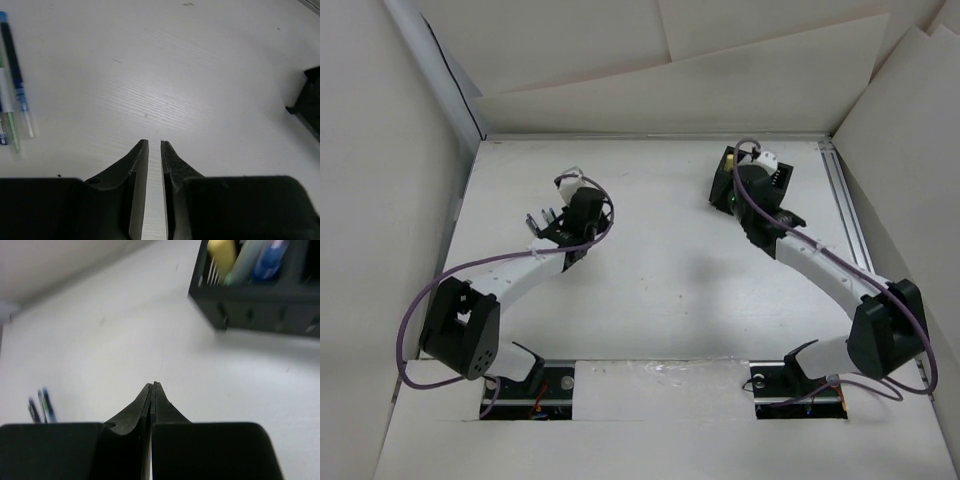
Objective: Sort the stationery into containers
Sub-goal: Pick up the pen from the center of the board.
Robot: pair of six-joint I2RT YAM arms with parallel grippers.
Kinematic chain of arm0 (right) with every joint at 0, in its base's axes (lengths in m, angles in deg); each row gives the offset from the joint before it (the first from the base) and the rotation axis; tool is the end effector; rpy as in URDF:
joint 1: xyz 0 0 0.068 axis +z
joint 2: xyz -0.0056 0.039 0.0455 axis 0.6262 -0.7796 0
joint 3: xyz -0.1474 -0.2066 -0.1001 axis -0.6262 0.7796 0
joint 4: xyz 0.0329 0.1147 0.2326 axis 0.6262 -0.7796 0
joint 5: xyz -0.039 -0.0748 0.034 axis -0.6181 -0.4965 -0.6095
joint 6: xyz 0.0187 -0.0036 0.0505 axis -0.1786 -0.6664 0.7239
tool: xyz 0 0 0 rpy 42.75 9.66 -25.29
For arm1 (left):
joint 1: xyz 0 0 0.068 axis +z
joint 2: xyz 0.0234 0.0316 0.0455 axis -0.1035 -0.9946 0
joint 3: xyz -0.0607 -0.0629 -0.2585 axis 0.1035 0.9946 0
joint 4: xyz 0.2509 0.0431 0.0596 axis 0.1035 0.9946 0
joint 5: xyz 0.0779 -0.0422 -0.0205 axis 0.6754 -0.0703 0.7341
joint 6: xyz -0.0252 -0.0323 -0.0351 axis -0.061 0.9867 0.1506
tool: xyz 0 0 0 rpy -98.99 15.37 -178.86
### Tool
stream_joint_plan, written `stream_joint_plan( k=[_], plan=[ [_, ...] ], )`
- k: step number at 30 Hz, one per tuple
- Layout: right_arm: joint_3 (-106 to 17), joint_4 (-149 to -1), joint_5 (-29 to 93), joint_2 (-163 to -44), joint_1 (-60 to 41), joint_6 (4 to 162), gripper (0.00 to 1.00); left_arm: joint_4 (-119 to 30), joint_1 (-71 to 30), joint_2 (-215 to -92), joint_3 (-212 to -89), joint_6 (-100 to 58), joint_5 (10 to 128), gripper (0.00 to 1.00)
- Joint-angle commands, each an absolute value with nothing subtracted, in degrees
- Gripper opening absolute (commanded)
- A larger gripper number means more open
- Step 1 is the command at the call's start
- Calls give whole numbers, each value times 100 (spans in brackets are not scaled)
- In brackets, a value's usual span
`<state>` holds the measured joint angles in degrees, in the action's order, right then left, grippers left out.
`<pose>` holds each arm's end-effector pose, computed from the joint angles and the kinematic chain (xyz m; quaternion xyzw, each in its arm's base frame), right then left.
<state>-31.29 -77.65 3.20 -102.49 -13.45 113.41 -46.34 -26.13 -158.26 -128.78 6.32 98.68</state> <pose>0.3007 0.1284 0.3173 0.1861 0.7969 0.1606 0.5518 0.2724 -0.1554 0.2580 -0.1471 0.8256 -0.1731 0.5165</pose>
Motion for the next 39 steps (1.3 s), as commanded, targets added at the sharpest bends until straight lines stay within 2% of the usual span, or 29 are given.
stream_joint_plan(
  k=[1, 2, 6, 8, 13, 18, 25, 39],
  plan=[
    [-2663, -7537, 1158, -9955, -969, 11525, 0, -4224, -2001, -15892, -13010, 987, 9813, 13],
    [-2506, -7590, 1158, -9867, -916, 11525, 0, -4284, -1868, -15892, -13009, 988, 9741, 13],
    [-2197, -7660, 1281, -9401, -854, 11420, 0, -4233, -1358, -15944, -12948, 1120, 9880, 23],
    [-2196, -7810, 1491, -9269, -854, 11419, 3, -4180, -1051, -16005, -12896, 1269, 9820, 24],
    [-1916, -7520, 1641, -9347, -748, 11419, 5, -4259, -891, -16356, -13078, 1322, 9705, 24],
    [-1915, -7467, 1940, -9664, -635, 11472, 5, -4074, -891, -16971, -13379, 1260, 9836, 12],
    [-1862, -7467, 1817, -9611, -572, 11472, 6, -4074, -891, -17034, -13150, 1313, 10012, 12],
    [-1862, -7467, 1764, -9673, -625, 11472, 6, -3882, -891, -17087, -13150, 1313, 10346, 18]
  ],
)
